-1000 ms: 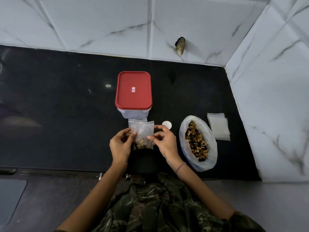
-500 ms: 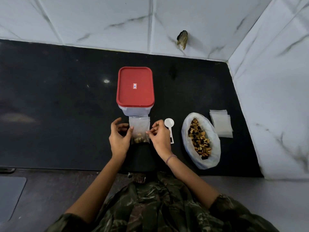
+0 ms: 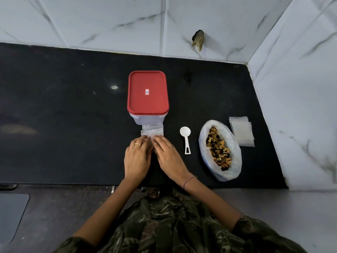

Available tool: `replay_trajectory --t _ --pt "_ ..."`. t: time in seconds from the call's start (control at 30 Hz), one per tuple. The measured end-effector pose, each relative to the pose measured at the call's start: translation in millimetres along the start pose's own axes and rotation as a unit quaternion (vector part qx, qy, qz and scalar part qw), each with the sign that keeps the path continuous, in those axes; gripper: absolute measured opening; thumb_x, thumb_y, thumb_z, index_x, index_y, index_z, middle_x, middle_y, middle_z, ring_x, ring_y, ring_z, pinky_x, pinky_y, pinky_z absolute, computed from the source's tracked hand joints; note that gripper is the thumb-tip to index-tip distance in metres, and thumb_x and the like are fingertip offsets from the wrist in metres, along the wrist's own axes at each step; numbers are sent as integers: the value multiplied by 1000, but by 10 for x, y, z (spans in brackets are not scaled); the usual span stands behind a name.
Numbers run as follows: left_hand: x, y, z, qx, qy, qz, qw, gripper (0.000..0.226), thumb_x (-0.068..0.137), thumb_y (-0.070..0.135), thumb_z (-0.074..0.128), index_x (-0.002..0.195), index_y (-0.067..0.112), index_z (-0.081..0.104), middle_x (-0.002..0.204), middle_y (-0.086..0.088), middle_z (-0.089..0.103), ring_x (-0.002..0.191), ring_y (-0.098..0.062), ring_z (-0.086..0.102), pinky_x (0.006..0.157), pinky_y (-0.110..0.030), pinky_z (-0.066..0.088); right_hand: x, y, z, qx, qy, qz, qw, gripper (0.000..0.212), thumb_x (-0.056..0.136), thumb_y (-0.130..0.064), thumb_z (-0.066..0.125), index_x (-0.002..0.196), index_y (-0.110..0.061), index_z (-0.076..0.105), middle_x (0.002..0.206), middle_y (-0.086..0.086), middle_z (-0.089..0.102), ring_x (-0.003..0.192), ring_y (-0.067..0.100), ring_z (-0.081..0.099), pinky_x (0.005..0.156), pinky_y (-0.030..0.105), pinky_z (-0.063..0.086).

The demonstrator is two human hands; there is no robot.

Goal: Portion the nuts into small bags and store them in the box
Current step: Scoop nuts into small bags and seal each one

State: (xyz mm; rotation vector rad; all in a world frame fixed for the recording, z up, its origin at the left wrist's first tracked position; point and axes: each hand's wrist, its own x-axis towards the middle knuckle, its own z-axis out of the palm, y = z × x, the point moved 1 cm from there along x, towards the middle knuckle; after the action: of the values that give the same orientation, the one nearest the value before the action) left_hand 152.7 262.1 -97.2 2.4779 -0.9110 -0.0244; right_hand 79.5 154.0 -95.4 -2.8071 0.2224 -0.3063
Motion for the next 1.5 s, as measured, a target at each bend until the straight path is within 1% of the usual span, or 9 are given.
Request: replay_trajectory --t 0.2,0.3,0.5,0.7,0.8,1.03,1.13,1.23,1.5 --pt "27 -69 134 30 -62 58 996 56 95 27 19 144 7 38 150 -9 39 141 -20 32 116 -37 22 67 68 43 4 -92 34 995 52 98 -22 20 144 1 29 154 16 23 144 23 17 118 32 12" --pt "56 -83 166 28 -77 60 995 51 99 22 23 147 8 30 154 -8 30 144 -17 23 119 -36 14 74 88 47 18 -93 31 995 49 101 -16 30 147 -1 19 157 13 12 146 19 7 118 26 3" --pt "75 -104 165 16 -79 58 995 48 99 9 42 146 7 34 153 -8 34 143 -17 27 119 -39 18 96 76 27 28 -77 33 996 55 95 -22 19 145 1 26 154 16 23 144 22 18 116 24 5" --pt "49 -119 148 -18 -90 62 994 59 95 30 13 149 8 28 155 -7 29 145 -14 20 119 -31 11 85 93 41 38 -77 25 996 50 101 -17 33 147 0 21 156 14 18 146 19 11 117 23 1" --pt "11 -103 116 -56 -93 46 993 59 97 31 14 150 8 21 157 -7 21 145 -10 12 118 -24 5 74 95 14 76 -86 50 992 52 102 -21 33 148 -1 18 157 12 14 146 16 4 119 27 6" --pt "-6 147 -31 -82 -58 40 994 60 97 34 17 149 7 26 156 -9 26 143 -11 16 118 -30 18 62 107 -174 81 -60 64 993 57 101 -24 36 149 -4 11 158 10 6 146 16 -6 118 27 1" --pt "41 338 -70 -98 -49 42 993 49 102 21 31 149 7 27 156 -8 27 141 -10 19 114 -37 31 33 185 -306 50 -39 61 996 55 101 -23 34 150 -6 12 159 7 6 146 16 -6 119 30 1" --pt "104 489 -51 -105 -49 60 991 49 103 18 35 150 9 26 156 -5 27 144 -13 21 115 -36 31 -19 270 -437 10 -25 60 998 54 101 -24 33 150 -10 13 159 3 6 146 15 -7 119 32 0" --pt "364 1148 -8 -194 -12 -18 981 46 102 29 41 143 10 42 135 -10 55 126 -22 50 102 -33 40 -159 756 -843 -6 58 133 989 47 97 -25 47 142 -14 38 155 4 24 146 22 8 116 42 17"
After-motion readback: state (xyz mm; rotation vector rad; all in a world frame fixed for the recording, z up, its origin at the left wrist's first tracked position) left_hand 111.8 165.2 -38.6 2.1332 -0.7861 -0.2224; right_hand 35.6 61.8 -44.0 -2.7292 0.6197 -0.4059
